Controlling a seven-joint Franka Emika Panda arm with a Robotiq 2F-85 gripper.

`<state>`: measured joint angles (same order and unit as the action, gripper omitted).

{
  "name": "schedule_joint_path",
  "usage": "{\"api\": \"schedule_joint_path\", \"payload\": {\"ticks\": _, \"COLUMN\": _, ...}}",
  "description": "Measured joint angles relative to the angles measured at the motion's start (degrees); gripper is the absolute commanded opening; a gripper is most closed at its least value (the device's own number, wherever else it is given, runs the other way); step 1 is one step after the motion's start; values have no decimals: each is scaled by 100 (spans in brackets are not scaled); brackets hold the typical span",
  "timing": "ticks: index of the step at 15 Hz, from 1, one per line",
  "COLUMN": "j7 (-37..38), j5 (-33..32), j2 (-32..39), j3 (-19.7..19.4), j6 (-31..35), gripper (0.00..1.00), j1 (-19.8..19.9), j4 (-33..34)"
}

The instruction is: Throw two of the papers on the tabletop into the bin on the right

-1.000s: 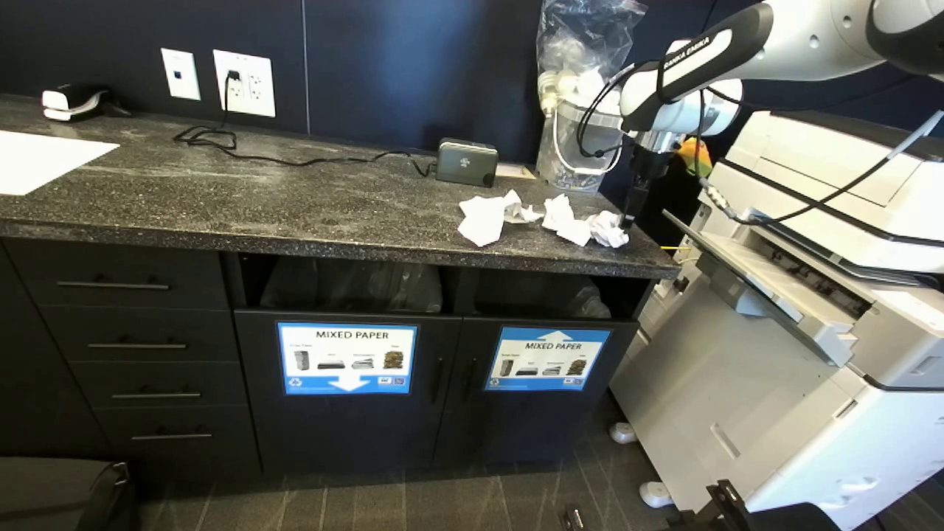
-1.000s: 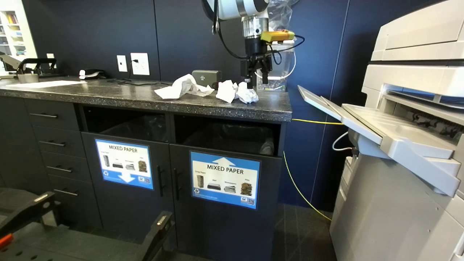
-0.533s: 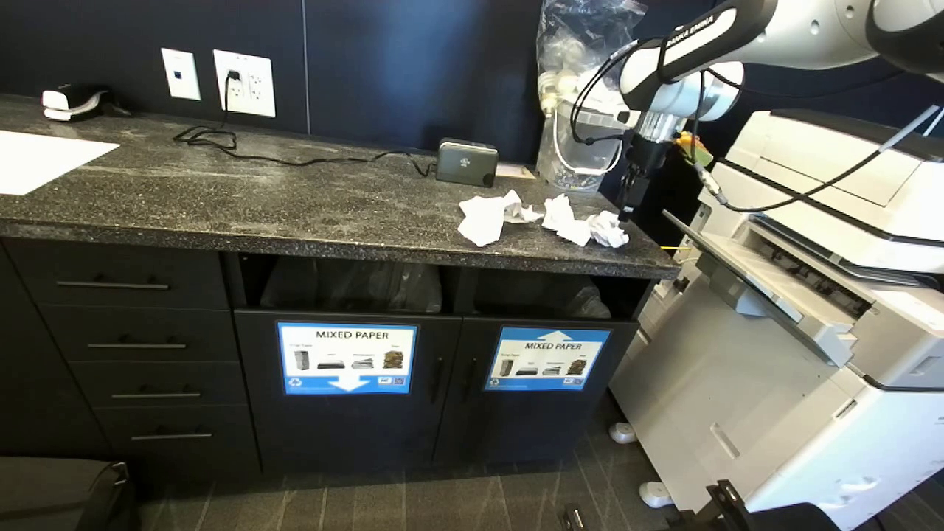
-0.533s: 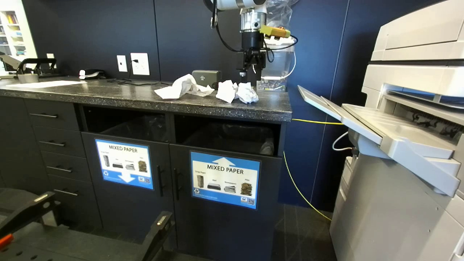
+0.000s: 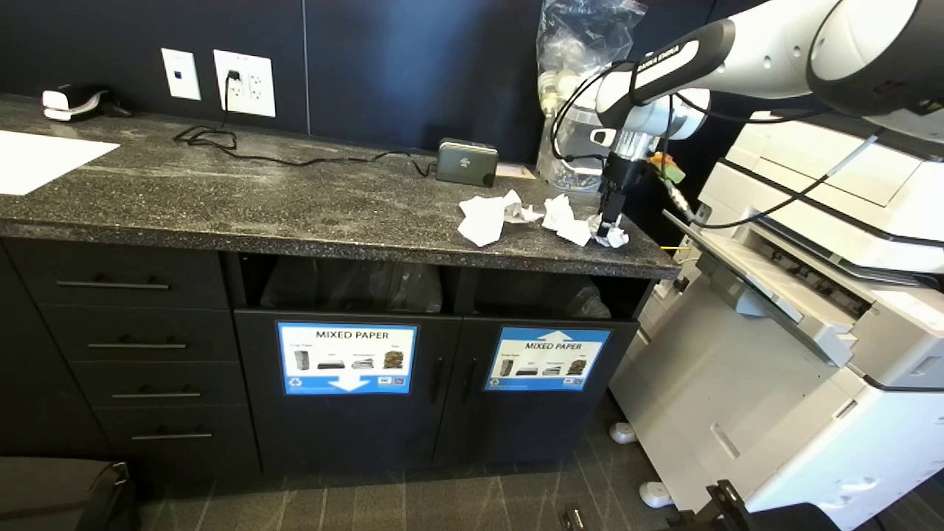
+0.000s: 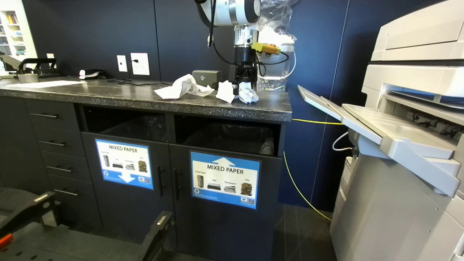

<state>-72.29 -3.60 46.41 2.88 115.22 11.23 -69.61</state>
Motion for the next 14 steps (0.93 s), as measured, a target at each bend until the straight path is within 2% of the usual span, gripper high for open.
{"api": "schedule_joint_path", "payload": {"ticks": 5, "j7": 365, "j5": -9, "j2": 330, "j3": -68, "j6": 0, "gripper": 100, "j1": -24, "j4": 340}}
{"api": "schedule_joint_path", "payload": {"ticks": 14, "j7": 634, "j5": -56, "j2": 418, "j3": -157, "j6": -1, "gripper": 100, "j1": -24, "j4": 522}}
